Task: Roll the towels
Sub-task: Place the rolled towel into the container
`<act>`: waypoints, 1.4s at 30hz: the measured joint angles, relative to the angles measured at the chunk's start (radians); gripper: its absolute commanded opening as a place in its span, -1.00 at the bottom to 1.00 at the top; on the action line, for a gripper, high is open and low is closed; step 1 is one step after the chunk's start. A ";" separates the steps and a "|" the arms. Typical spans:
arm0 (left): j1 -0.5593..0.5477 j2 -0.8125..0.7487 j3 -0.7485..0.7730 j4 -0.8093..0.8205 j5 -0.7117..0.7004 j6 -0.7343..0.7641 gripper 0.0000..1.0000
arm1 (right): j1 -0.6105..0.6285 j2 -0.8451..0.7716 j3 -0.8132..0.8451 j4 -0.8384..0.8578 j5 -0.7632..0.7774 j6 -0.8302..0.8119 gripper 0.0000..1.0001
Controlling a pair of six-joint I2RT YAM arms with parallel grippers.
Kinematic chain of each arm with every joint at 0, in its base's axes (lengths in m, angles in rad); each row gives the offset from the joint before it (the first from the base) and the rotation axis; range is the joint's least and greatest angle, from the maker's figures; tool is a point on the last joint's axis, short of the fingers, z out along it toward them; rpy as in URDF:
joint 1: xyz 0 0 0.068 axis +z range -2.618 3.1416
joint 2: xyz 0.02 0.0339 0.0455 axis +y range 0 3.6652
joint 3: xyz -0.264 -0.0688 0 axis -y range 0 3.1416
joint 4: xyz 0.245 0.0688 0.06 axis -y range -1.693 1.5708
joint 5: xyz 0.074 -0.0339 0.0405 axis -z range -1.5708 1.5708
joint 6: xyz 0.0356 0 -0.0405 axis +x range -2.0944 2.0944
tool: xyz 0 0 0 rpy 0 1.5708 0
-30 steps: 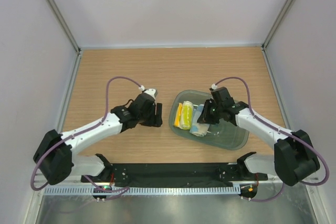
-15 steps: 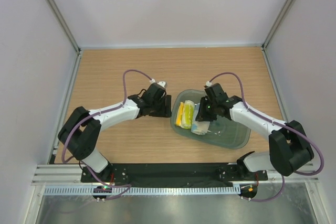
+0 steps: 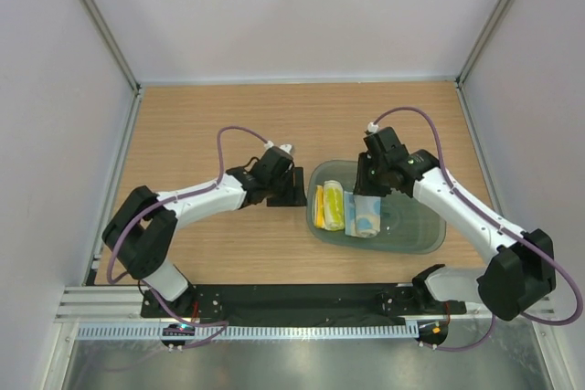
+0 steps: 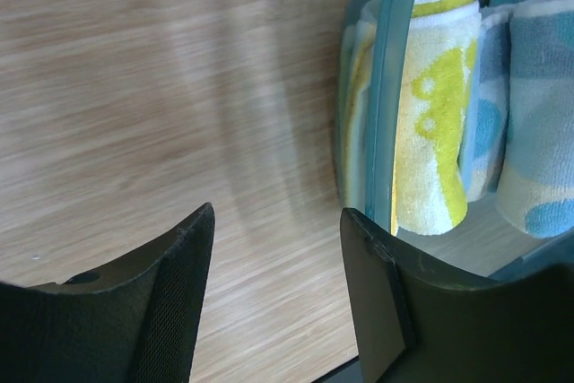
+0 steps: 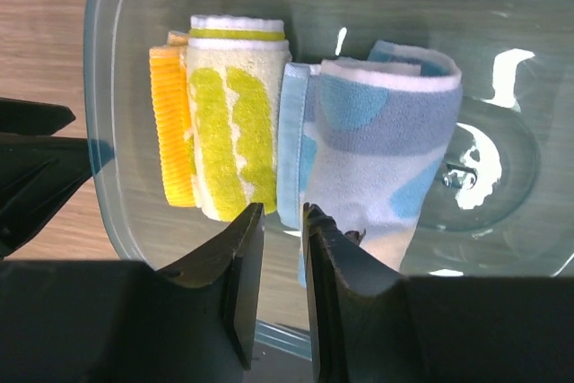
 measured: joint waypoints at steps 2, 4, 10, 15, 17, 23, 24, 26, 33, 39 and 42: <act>-0.021 0.004 0.000 0.003 0.000 -0.016 0.19 | 0.000 -0.008 0.002 -0.023 0.009 -0.002 -0.35; -0.047 0.018 0.006 0.005 0.002 -0.034 0.19 | 0.000 -0.019 0.008 -0.044 0.021 -0.004 -0.35; -0.109 0.096 0.068 0.010 0.006 -0.068 0.18 | 0.000 -0.050 0.053 -0.076 0.047 -0.009 -0.35; -0.142 0.171 0.155 0.011 0.016 -0.086 0.19 | 0.000 -0.076 0.055 -0.093 0.074 -0.009 -0.33; -0.147 0.203 0.195 0.014 0.023 -0.089 0.19 | 0.000 -0.086 0.055 -0.099 0.084 -0.009 -0.29; -0.152 0.252 0.266 0.025 0.047 -0.089 0.20 | 0.000 -0.132 0.062 -0.108 0.115 -0.009 0.38; -0.151 0.251 0.266 0.025 0.047 -0.087 0.20 | 0.000 -0.137 0.071 -0.117 0.123 -0.010 0.41; -0.151 0.250 0.266 0.016 0.040 -0.082 0.21 | 0.000 -0.142 0.091 -0.136 0.140 -0.013 0.50; -0.143 0.100 0.228 -0.103 -0.069 -0.005 0.32 | -0.001 -0.175 0.116 -0.190 0.158 -0.015 0.96; -0.129 -0.186 0.162 -0.193 -0.238 0.111 0.50 | -0.001 -0.245 0.116 -0.209 0.121 -0.018 0.99; -0.116 -0.355 0.084 -0.204 -0.367 0.190 0.80 | -0.001 -0.270 0.114 -0.207 0.094 -0.022 0.99</act>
